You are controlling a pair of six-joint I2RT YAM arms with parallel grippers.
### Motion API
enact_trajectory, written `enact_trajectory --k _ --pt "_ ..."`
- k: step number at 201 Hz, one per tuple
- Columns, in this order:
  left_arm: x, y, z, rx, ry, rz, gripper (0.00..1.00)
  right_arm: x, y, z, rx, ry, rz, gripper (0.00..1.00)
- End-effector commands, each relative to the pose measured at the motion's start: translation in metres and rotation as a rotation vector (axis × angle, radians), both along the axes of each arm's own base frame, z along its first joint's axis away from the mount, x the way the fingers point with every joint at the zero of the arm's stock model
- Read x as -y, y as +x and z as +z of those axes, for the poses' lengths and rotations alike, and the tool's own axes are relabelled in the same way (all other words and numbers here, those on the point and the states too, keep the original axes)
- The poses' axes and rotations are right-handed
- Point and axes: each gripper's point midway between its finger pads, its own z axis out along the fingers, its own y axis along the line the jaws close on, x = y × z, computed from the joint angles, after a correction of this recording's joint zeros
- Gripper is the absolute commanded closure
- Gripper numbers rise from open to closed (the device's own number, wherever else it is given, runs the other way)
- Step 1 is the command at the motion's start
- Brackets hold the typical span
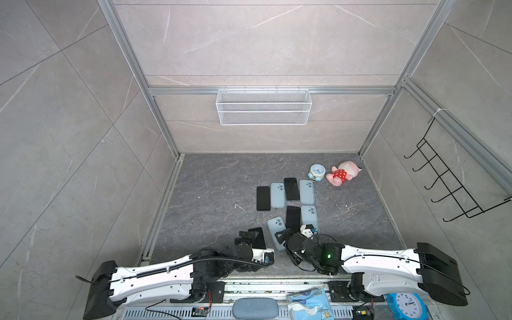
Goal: Take the phone out of the phone case
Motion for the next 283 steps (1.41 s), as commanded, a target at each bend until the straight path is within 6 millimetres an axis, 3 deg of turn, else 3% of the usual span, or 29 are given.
enact_trajectory --k 1,17,45,67,85,111,135,170,242,283 --pt "-0.023 0.024 0.074 -0.193 -0.466 0.422 0.04 0.008 -0.019 0.010 0.035 -0.149 0.218 0.07" --pt "-0.041 0.019 0.061 -0.404 -0.565 0.642 0.04 0.011 -0.024 0.021 0.102 -0.234 0.358 0.07" --pt "-0.078 -0.001 -0.011 -0.685 -0.601 1.071 0.11 0.028 -0.023 0.017 0.091 -0.484 0.556 0.12" --pt "-0.073 -0.029 -0.068 -0.920 -0.591 1.248 0.24 0.016 -0.021 0.009 0.089 -0.558 0.736 0.22" --pt "-0.058 -0.042 -0.096 -1.001 -0.593 1.293 0.30 0.004 -0.018 0.004 0.089 -0.617 0.850 0.30" --pt "-0.051 -0.054 -0.108 -0.992 -0.521 1.332 0.41 -0.016 -0.014 -0.001 0.093 -0.648 0.964 0.40" --pt "-0.048 -0.064 -0.123 -0.980 -0.484 1.373 0.51 -0.014 -0.002 -0.021 0.050 -0.684 0.986 0.51" --pt "-0.028 -0.063 -0.139 -1.010 -0.507 1.357 0.54 -0.021 0.006 -0.042 0.018 -0.674 1.001 0.59" --pt "-0.032 -0.057 -0.163 -0.942 -0.459 1.396 0.63 -0.028 0.014 -0.066 -0.016 -0.671 1.010 0.66" --pt "-0.026 -0.049 -0.179 -0.903 -0.388 1.417 0.67 -0.033 0.017 -0.078 -0.049 -0.674 0.996 0.79"
